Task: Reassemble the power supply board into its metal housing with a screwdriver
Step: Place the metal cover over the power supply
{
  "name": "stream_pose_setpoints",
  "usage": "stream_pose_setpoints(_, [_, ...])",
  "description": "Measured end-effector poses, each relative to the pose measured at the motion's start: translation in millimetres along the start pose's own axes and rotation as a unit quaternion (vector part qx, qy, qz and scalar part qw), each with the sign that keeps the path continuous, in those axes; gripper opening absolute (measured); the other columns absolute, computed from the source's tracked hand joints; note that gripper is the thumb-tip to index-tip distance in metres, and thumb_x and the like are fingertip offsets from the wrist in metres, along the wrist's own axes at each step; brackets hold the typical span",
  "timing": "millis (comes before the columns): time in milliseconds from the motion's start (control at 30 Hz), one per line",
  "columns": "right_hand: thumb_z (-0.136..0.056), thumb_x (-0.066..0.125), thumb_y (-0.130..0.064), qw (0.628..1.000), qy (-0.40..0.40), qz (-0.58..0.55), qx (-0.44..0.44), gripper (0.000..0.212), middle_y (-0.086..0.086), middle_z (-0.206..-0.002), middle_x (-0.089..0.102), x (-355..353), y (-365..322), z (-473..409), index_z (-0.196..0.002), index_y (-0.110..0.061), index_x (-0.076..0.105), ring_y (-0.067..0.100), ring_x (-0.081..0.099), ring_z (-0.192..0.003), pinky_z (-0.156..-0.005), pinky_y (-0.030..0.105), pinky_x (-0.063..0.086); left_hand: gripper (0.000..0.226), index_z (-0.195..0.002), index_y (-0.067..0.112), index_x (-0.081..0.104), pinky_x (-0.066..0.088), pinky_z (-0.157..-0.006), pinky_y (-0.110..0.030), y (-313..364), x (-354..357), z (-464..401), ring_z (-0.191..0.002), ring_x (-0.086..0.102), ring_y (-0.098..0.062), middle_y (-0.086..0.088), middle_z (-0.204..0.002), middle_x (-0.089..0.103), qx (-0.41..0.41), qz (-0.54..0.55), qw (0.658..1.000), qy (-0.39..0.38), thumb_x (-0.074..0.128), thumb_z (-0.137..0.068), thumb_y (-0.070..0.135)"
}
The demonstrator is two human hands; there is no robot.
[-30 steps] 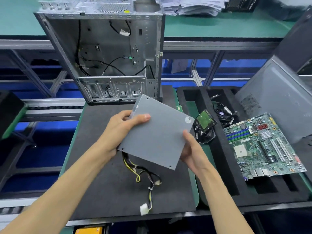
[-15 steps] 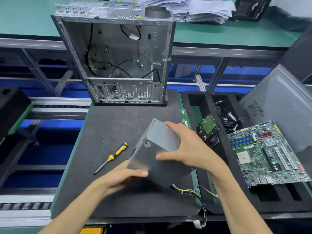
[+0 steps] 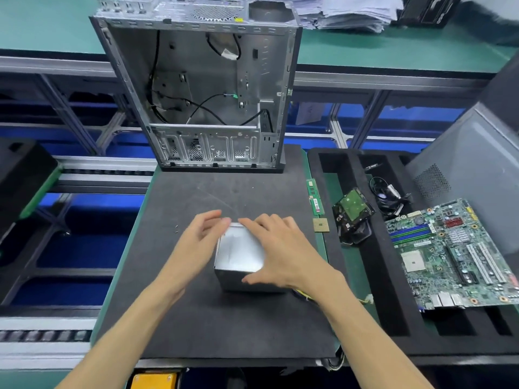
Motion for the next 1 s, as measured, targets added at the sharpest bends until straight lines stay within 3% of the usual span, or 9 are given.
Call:
stream_pose_setpoints(133, [-0.071,0.075,-0.075,1.000,0.018,-0.019,-0.006,0.108,-0.007,-0.137,0.050,-3,-3,4,-0.158,-0.028,0.032,0.014,0.042,-0.129,-0.117,0.036,0.022,0.038,-0.120,0.041,0.061,0.051,-0.079,-0.017,-8,18,-2,-0.103,0.065,0.004,0.025,-0.110,0.070,-0.009,-0.015,1.000,-0.019,0.077,-0.085,0.043])
stream_pose_setpoints(233, [-0.086,0.073,-0.060,0.972,0.135,-0.188,0.033,0.075,-0.011,-0.140,0.052,-10,0,9,-0.150,-0.030,0.047,0.008,0.039,-0.136,-0.120,0.032,0.023,0.048,-0.123,0.043,0.060,0.050,-0.089,-0.024,-15,18,1,-0.108,0.066,0.001,0.023,-0.115,0.070,-0.019,0.025,0.999,-0.023,0.078,-0.079,0.049])
stream_pose_setpoints(300, [-0.096,0.070,-0.041,0.915,0.203,-0.327,0.122,0.058,-0.012,-0.145,0.047,-7,6,17,-0.147,-0.036,0.044,0.004,0.035,-0.140,-0.118,0.024,0.025,0.053,-0.128,0.046,0.056,0.049,-0.092,-0.026,-18,18,2,-0.111,0.064,0.003,0.025,-0.118,0.069,-0.032,0.048,0.998,-0.033,0.077,-0.080,0.050])
stream_pose_setpoints(433, [-0.100,0.066,-0.032,0.753,0.116,-0.598,0.248,0.062,-0.019,-0.148,0.047,13,8,30,-0.150,-0.049,0.035,0.004,0.049,-0.135,-0.117,0.035,0.040,0.056,-0.138,0.045,0.048,0.048,-0.095,-0.025,-15,22,2,-0.115,0.063,0.001,0.025,-0.121,0.067,-0.058,0.088,0.992,-0.070,0.074,-0.089,0.039])
stream_pose_setpoints(533, [-0.091,0.069,-0.027,0.699,0.122,-0.662,0.242,0.072,-0.023,-0.141,0.057,20,14,31,-0.152,-0.047,0.036,0.007,0.060,-0.128,-0.110,0.039,0.049,0.054,-0.139,0.044,0.047,0.047,-0.102,-0.029,-13,21,2,-0.117,0.062,-0.003,0.021,-0.124,0.066,-0.059,0.085,0.993,-0.065,0.071,-0.092,0.034])
stream_pose_setpoints(600, [-0.093,0.066,-0.018,0.675,0.130,-0.684,0.242,0.061,-0.015,-0.142,0.061,25,18,32,-0.147,-0.040,0.047,0.012,0.063,-0.125,-0.103,0.038,0.054,0.048,-0.135,0.043,0.051,0.049,-0.099,-0.028,-11,21,3,-0.116,0.063,-0.006,0.017,-0.123,0.067,-0.057,0.087,0.993,-0.058,0.070,-0.093,0.031])
stream_pose_setpoints(733, [-0.084,0.068,-0.026,0.656,0.125,-0.702,0.246,0.051,0.003,-0.129,0.071,28,16,35,-0.135,-0.031,0.063,0.022,0.069,-0.112,-0.082,0.030,0.056,0.042,-0.132,0.038,0.053,0.052,-0.079,-0.018,-8,22,5,-0.107,0.067,-0.005,0.011,-0.119,0.069,-0.057,0.102,0.991,-0.065,0.067,-0.095,0.024])
stream_pose_setpoints(867, [-0.085,0.068,-0.026,0.665,0.136,-0.696,0.234,0.048,-0.001,-0.128,0.071,29,17,35,-0.133,-0.031,0.065,0.025,0.068,-0.116,-0.086,0.033,0.058,0.046,-0.133,0.033,0.053,0.054,-0.072,-0.018,-8,16,4,-0.103,0.068,-0.009,0.004,-0.122,0.069,-0.056,0.117,0.988,-0.089,0.069,-0.093,0.017])
stream_pose_setpoints(1000, [-0.086,0.067,-0.024,0.679,0.128,-0.688,0.221,0.050,-0.009,-0.126,0.071,29,18,35,-0.135,-0.031,0.062,0.019,0.068,-0.116,-0.087,0.030,0.058,0.061,-0.135,0.034,0.053,0.055,-0.073,-0.020,-9,12,3,-0.106,0.069,-0.011,0.008,-0.121,0.069,-0.043,0.131,0.984,-0.111,0.077,-0.081,0.019])
Point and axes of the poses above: each hand's wrist, its own z-axis away from the middle knuckle, its own x-axis out of the palm, y = z × x, the point moved 1 cm from there along -z, towards the middle knuckle
